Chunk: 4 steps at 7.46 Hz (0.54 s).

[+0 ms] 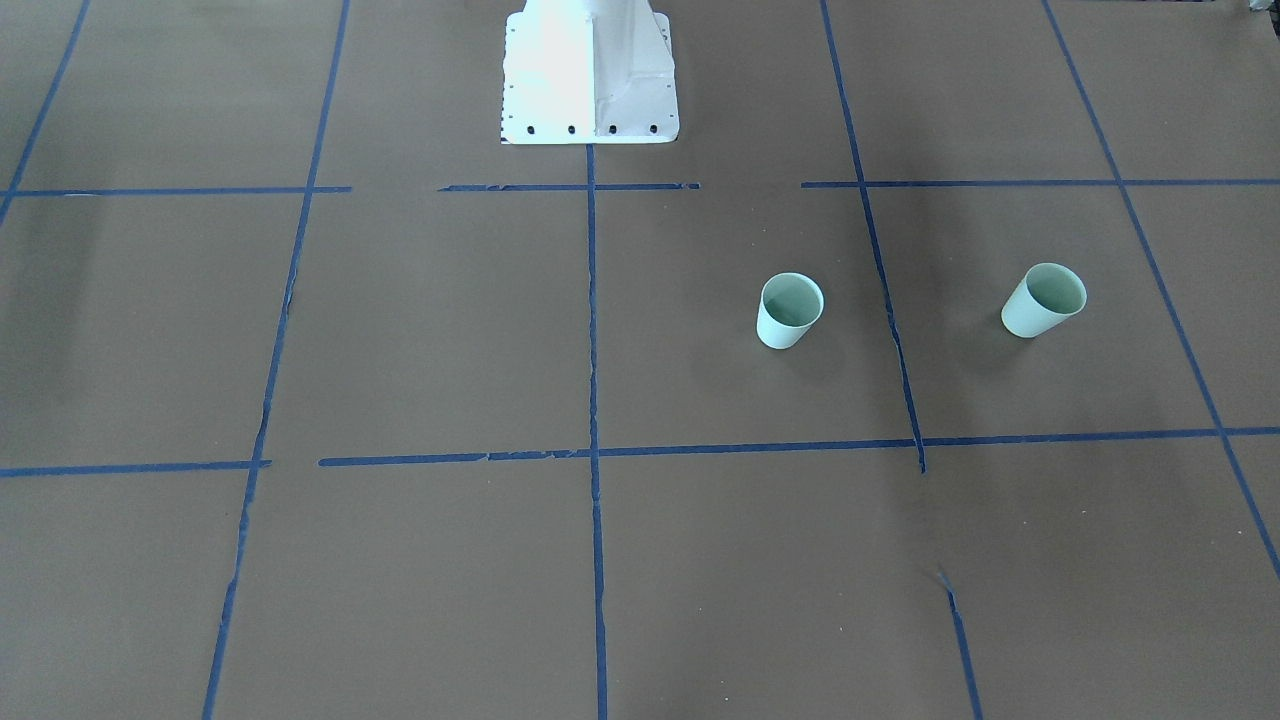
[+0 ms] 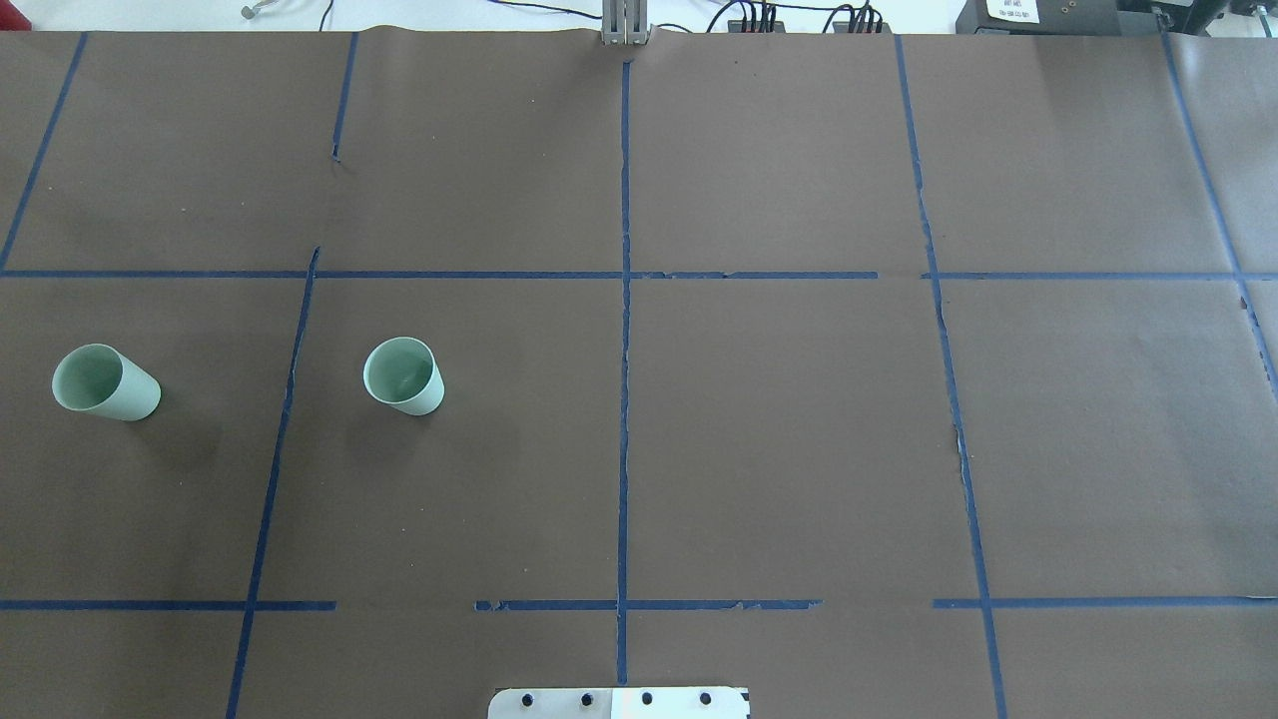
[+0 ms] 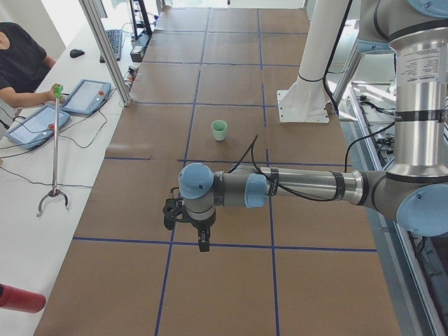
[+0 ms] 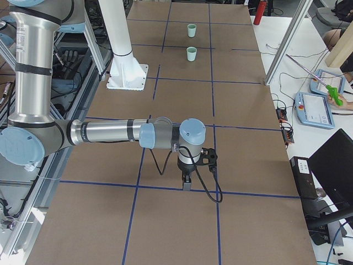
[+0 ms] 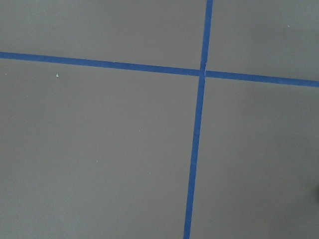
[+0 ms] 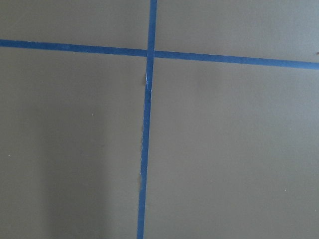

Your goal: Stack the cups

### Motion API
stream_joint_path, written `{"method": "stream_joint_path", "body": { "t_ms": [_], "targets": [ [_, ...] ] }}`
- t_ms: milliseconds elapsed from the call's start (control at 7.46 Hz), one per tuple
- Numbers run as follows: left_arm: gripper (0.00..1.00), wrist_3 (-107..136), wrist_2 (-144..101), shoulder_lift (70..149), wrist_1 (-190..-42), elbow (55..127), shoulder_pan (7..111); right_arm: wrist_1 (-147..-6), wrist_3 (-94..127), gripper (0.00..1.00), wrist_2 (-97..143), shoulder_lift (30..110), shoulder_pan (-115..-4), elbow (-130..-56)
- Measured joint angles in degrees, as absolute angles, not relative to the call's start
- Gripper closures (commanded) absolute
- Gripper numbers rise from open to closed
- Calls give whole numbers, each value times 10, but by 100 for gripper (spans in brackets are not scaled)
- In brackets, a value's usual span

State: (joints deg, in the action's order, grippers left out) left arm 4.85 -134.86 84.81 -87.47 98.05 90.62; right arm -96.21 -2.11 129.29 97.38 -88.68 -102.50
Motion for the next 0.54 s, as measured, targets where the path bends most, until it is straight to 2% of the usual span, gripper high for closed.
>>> {"method": "stream_joint_path", "body": {
  "t_ms": [536],
  "targets": [
    [0,46,-1347,855,-879,974,902,-962,-21,0,1293,974,-887,-1025]
  ]
}}
